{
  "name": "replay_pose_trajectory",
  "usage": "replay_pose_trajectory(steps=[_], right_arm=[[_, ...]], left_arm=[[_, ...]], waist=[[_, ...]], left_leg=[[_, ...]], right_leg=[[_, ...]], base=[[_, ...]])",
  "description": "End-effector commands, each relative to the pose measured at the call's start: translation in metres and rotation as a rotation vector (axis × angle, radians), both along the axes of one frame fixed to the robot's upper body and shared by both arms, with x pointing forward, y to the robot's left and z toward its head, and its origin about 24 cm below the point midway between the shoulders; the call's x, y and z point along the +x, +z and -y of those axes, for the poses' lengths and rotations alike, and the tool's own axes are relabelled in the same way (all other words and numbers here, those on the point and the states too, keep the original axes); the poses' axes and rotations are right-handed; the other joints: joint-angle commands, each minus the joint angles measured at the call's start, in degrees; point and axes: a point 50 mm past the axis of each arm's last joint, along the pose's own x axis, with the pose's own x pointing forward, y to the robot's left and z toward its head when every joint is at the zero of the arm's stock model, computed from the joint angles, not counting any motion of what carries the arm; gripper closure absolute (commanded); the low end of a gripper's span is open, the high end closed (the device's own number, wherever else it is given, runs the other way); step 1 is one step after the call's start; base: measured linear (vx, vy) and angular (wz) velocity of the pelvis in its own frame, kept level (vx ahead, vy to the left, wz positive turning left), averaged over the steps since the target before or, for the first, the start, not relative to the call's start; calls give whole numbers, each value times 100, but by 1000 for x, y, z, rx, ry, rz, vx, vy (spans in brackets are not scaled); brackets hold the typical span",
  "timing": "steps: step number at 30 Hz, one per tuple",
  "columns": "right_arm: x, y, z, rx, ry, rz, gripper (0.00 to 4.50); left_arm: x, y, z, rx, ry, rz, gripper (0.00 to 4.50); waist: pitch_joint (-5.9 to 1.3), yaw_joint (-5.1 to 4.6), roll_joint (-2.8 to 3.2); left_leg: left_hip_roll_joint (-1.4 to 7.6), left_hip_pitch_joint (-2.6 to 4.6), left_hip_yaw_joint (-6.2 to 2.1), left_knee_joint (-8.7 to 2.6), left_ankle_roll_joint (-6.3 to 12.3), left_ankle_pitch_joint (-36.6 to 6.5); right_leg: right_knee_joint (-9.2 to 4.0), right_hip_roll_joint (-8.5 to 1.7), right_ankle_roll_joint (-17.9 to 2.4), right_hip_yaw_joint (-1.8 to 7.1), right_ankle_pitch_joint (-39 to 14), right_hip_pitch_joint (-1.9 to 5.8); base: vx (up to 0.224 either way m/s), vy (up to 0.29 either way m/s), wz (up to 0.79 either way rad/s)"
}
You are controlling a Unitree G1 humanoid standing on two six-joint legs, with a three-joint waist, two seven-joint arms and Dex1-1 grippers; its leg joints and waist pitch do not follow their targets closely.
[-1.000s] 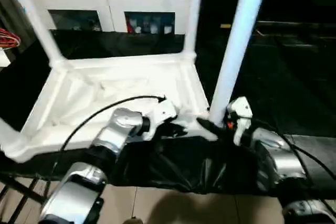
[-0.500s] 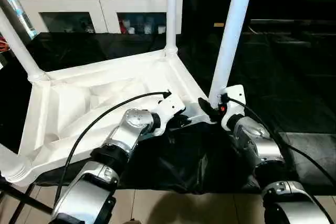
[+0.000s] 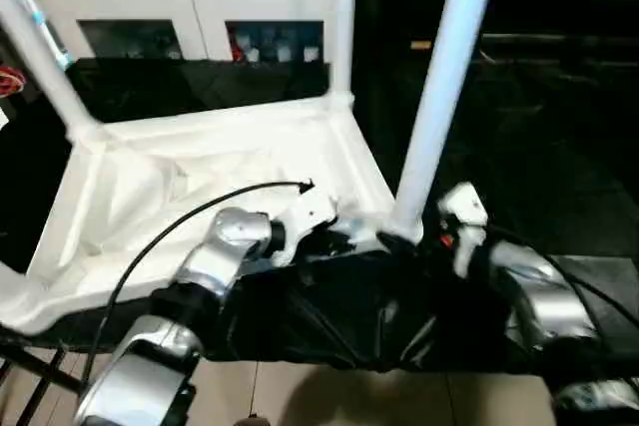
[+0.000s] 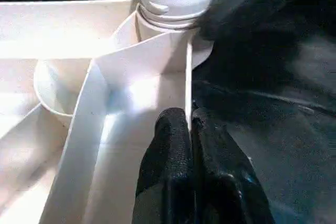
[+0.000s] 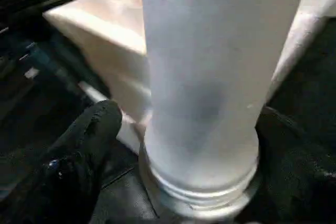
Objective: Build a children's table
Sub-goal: Rotate leg to tighten
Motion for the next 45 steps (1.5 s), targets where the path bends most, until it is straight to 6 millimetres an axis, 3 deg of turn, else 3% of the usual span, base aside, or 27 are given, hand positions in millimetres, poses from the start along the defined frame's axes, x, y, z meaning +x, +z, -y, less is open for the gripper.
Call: replay_pose_trajectory(steps=[1,14,21,22,26,27,28,38,45], right_arm=[[-10,-2,-20,12,175,-13,41],[-18,12,-11,32,310,19,41],[-15,14,-16,15,316,66,41],[-15,14,-17,18,318,59,41],[-13,14,-15,80,305,-22,41],[-12,14,-14,97,298,-44,7],[-12,15,-13,100,296,-48,1],[-12,13,-13,32,325,-23,1],[-8,15,-11,51,312,-35,65]], left_arm=[[1,13,6,-71,-28,51,450],[-4,15,-17,-38,-135,14,450],[-7,13,-17,-32,-157,-1,450],[-7,13,-17,-33,-158,-2,450],[-7,13,-17,-35,-159,-4,450],[-7,13,-17,-34,-158,-4,450],[-7,13,-17,-34,-158,-4,450],[-8,11,-21,-13,-170,-8,450],[-9,11,-24,1,-174,-10,450]], waist=[[-293,25,-106],[-317,108,-93],[-319,109,-97],[-318,109,-123],[-321,118,-109],[-315,118,-102],[-322,122,-98],[-335,132,-104],[-335,134,-93]], left_leg=[[189,-48,-26,-319,542,-1113],[208,-46,-25,-278,584,-904],[206,-50,-26,-280,538,-920],[204,-46,-23,-280,544,-915],[202,-49,-28,-278,570,-870],[205,-44,-29,-281,583,-874],[211,-44,-28,-275,573,-878],[199,-45,-25,-259,550,-804],[201,-46,-27,-256,539,-831]], right_leg=[[-461,-357,-915,267,-1674,323],[-377,-357,-1149,262,-1128,313],[-377,-363,-1114,264,-1188,318],[-379,-357,-1112,262,-1183,320],[-368,-355,-1115,261,-1196,329],[-373,-347,-1116,262,-1204,324],[-369,-355,-1122,264,-1185,321],[-345,-354,-1147,262,-1022,326],[-338,-354,-1186,260,-985,326]], base=[[0,0,0],[0,0,0],[0,0,0],[0,0,0],[0,0,0],[0,0,0],[0,0,0],[0,0,0],[0,0,0]])
